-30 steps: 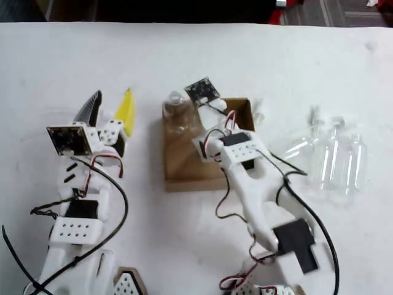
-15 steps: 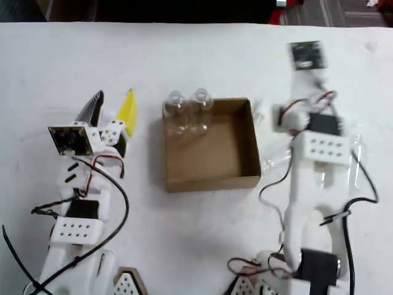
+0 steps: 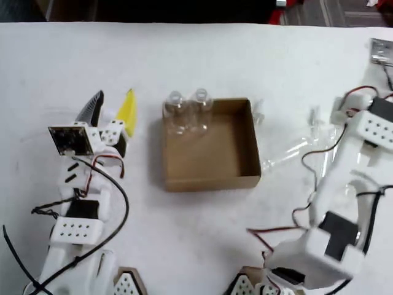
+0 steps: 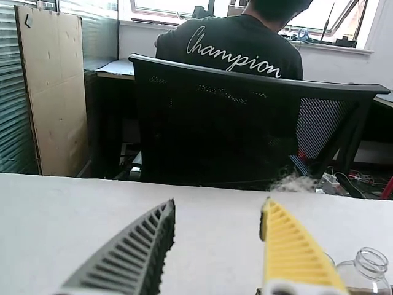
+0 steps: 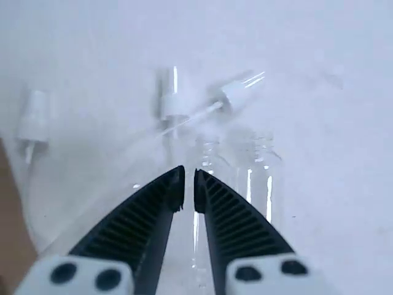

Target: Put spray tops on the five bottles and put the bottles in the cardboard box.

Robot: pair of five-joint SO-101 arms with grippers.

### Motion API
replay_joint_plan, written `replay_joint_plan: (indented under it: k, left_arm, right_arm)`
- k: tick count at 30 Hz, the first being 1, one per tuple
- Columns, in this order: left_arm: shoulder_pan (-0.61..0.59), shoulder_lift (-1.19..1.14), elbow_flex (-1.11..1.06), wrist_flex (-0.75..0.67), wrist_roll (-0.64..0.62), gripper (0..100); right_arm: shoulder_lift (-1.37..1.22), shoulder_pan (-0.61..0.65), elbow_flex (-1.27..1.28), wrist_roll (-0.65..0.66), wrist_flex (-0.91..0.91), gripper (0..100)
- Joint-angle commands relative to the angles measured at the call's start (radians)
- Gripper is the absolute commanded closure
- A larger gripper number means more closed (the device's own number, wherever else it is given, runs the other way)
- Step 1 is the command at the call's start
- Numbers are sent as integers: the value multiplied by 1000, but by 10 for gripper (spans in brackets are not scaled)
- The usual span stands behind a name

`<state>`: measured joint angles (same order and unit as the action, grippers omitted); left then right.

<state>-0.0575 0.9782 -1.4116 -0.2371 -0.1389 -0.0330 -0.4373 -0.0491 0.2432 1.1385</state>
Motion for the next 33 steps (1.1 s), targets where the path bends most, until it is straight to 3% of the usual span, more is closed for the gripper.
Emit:
replay_joint_plan:
  k: [1, 9, 16, 33]
  left_arm:
    - [13, 31, 43, -2, 15, 790]
    - [13, 31, 43, -2, 15, 790]
    - [13, 31, 43, -2, 15, 790]
    - [13, 31, 43, -2, 15, 790]
  right_arm:
    - [-157, -22, -190, 6, 36, 977]
    - [-478, -10, -641, -3, 283, 972]
    - [-700, -7, -879, 5, 357, 826]
    - [-912, 35, -1022, 5, 418, 846]
